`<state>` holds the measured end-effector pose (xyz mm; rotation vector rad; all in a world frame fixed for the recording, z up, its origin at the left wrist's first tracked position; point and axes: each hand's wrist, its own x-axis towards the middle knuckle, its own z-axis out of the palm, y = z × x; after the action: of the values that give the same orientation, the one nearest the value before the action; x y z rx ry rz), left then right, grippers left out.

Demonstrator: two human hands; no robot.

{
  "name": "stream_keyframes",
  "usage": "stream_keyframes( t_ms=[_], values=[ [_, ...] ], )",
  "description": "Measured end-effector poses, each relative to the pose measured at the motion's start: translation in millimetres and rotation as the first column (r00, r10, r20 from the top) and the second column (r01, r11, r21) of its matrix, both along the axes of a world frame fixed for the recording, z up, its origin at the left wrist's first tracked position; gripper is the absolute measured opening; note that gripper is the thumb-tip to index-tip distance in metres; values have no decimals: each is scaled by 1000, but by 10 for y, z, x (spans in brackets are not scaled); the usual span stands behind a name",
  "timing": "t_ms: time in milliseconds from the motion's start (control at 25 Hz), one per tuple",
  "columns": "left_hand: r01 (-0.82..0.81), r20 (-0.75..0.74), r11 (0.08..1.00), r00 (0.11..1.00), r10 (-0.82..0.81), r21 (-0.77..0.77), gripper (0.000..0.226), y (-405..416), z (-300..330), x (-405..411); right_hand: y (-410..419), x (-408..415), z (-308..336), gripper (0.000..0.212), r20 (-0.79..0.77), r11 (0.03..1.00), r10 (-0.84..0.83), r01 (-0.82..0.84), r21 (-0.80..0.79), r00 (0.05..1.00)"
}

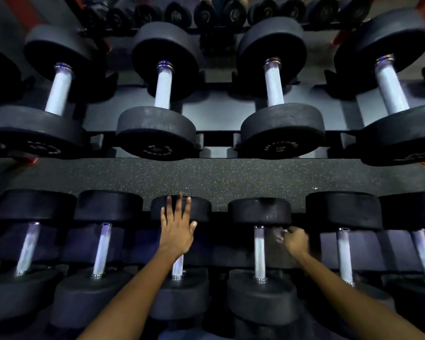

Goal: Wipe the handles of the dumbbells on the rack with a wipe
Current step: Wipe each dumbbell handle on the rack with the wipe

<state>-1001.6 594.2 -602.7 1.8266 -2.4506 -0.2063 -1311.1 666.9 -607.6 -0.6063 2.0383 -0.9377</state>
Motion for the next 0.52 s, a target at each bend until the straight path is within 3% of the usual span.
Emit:
stream_keyframes(
  t_ms=[40,80,120,280,440,520],
  values=[
    [1,18,1000,1000,-1,9,70,-13,-6,-6,-120,51,19,28,301,991,-132,136,8,945],
    [-6,37,1000,999,5,17,70,-15,12,-6,-208,137,-24,35,476,979,-191,200,32,858],
    [-19,47,1000,999,19,17,71,-1,-2,-6,-246,254,-18,38,551,979,-198,192,69,811],
    [-69,64,993,996,63,94,73,14,80,-77,-226,607,-3,23,399,994,-75,39,98,914],
    [-45,58,992,998,39,114,72,21,121,-42,-378,440,-202,24,479,997,-56,27,68,876],
    [-49,37,992,998,45,119,76,49,124,-63,-345,385,-239,20,362,995,-54,18,102,931]
  ],
)
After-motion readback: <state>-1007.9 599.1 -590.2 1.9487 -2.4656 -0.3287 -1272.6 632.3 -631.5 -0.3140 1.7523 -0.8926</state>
